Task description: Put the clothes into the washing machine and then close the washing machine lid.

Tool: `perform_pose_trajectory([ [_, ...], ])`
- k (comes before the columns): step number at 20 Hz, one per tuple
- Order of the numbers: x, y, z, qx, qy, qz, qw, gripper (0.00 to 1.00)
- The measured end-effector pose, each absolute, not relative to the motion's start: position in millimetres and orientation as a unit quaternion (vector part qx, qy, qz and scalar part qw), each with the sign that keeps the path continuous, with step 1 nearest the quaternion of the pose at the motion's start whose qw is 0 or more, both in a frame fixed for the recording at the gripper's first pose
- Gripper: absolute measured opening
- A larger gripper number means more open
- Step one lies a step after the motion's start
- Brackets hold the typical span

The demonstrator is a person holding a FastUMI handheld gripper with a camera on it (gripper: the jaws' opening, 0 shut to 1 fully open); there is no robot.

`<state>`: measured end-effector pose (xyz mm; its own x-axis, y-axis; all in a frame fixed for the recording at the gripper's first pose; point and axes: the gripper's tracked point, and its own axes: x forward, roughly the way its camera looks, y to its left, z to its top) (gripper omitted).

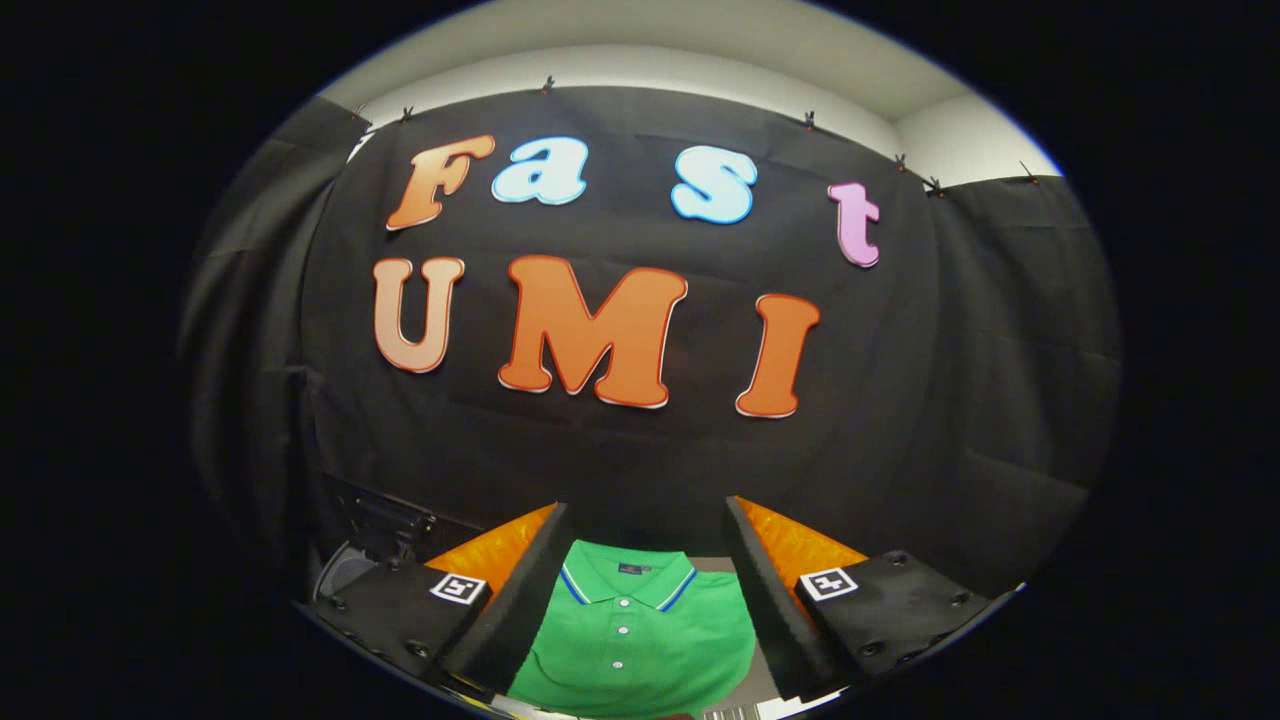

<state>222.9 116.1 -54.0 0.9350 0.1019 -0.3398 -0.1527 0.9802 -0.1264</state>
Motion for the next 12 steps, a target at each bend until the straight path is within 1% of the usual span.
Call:
perform_pose_trajectory([
  [5, 249.0, 129.4, -148.2, -0.036, 0.312, 0.082, 0.946, 0.98],
  [9, 246.1, 122.4, -208.4, -0.033, 0.409, 0.069, 0.909, 0.99],
  [12, 237.7, 117.1, -240.4, -0.027, 0.475, 0.065, 0.877, 0.99],
])
